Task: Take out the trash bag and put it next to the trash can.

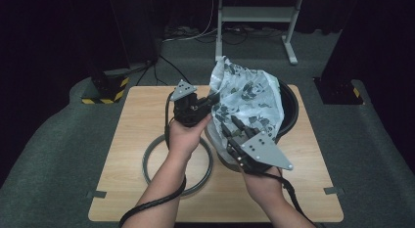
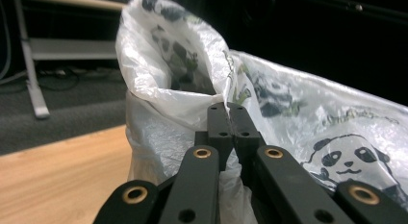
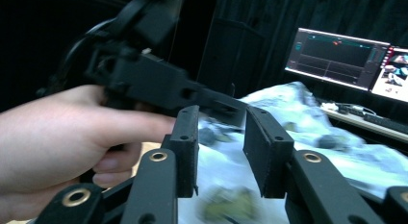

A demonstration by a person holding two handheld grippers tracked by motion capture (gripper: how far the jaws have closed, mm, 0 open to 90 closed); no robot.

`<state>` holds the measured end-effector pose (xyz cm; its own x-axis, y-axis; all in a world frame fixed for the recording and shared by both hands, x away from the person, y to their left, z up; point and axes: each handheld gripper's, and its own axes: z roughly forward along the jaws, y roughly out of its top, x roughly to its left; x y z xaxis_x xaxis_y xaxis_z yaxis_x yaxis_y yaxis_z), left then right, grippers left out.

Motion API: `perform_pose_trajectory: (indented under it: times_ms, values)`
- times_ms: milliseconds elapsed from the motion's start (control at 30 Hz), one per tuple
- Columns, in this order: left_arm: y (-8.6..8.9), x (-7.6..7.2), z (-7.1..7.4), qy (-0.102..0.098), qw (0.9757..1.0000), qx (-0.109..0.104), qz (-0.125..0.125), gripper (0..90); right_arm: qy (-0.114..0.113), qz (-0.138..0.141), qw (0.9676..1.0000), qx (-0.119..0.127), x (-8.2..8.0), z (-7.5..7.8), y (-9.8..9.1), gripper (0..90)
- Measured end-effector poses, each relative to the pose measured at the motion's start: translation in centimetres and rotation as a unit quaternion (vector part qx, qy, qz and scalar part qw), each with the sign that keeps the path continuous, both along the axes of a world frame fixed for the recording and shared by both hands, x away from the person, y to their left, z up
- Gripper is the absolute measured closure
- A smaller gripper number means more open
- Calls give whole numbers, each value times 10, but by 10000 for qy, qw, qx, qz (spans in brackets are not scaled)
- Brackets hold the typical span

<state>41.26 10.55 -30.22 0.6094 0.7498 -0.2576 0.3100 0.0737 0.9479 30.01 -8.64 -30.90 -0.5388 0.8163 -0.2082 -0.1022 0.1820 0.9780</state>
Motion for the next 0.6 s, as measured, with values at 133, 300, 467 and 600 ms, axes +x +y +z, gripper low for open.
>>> perform_pose_trajectory:
  times_ms: [133,300,467,600]
  values:
    - [-3,-1,3,-117,9999,-44,47,897,-28,-161,9998,72,-3,12,-23,611]
    - [-8,-3,9,-313,9993,-149,151,897,-116,-409,9990,117,-4,18,-48,574]
    - [-11,-4,15,-457,9984,-175,300,898,-231,-703,9971,157,-3,20,-77,515]
    - [-12,-6,18,-660,9970,-219,351,898,-175,-975,9947,263,2,19,-105,477]
